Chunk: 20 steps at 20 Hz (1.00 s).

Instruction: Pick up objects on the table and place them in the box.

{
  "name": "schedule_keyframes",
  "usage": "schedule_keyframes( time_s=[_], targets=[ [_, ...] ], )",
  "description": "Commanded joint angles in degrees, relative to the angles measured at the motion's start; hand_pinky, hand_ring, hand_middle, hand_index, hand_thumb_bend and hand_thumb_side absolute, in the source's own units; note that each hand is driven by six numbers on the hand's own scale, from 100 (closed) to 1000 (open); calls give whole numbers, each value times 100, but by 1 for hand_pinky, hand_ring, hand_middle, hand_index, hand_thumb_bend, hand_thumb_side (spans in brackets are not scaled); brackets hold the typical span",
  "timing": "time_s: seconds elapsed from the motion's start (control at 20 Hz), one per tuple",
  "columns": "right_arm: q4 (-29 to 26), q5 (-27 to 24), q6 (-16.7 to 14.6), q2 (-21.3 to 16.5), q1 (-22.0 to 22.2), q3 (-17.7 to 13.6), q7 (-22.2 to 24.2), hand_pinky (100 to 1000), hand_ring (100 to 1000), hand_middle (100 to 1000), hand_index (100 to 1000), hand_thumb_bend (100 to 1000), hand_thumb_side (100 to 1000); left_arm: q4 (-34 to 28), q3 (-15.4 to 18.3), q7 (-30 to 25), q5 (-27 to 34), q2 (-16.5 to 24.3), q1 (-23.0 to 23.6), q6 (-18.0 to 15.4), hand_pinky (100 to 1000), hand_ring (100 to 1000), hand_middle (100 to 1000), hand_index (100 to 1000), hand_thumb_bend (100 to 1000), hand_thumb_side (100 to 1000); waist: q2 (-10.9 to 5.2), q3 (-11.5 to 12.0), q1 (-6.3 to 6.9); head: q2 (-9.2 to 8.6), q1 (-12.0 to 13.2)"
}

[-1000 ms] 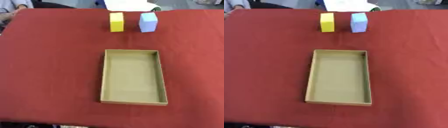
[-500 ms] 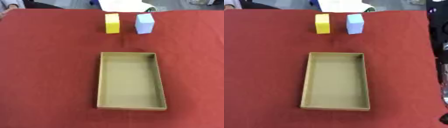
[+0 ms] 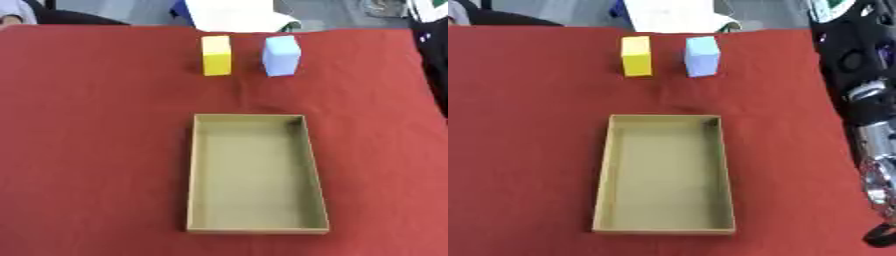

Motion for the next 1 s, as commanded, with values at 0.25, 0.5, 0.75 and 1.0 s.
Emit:
schedule_keyframes(
  time_s=[0.25,0.5,0.75,1.0],
  targets=[
    [906,629,-607,170,-326,189,-213,831,883,838,917,100,1000,-80,-13,-19,0,127,-77,-5,818,691,650,794,262,731,-112,60,8,9,-15],
    [1468,1046,-991,313,-406,242,-412,834,886,844,924,100,1000,-80,-13,-26,12,114,-75,-1,818,691,651,794,261,732,-113,99,-1,39,-28],
    [1647,1470,-1196,370,-404,154,-374,837,891,847,931,100,1000,-80,-11,-25,18,109,-78,4,818,691,651,794,259,733,-109,109,-10,52,-13],
    [1654,1906,-1335,377,-386,-23,-188,843,898,854,938,100,1000,-80,-8,-25,20,104,-66,11,818,691,652,794,257,735,-108,98,0,72,6]
  ],
)
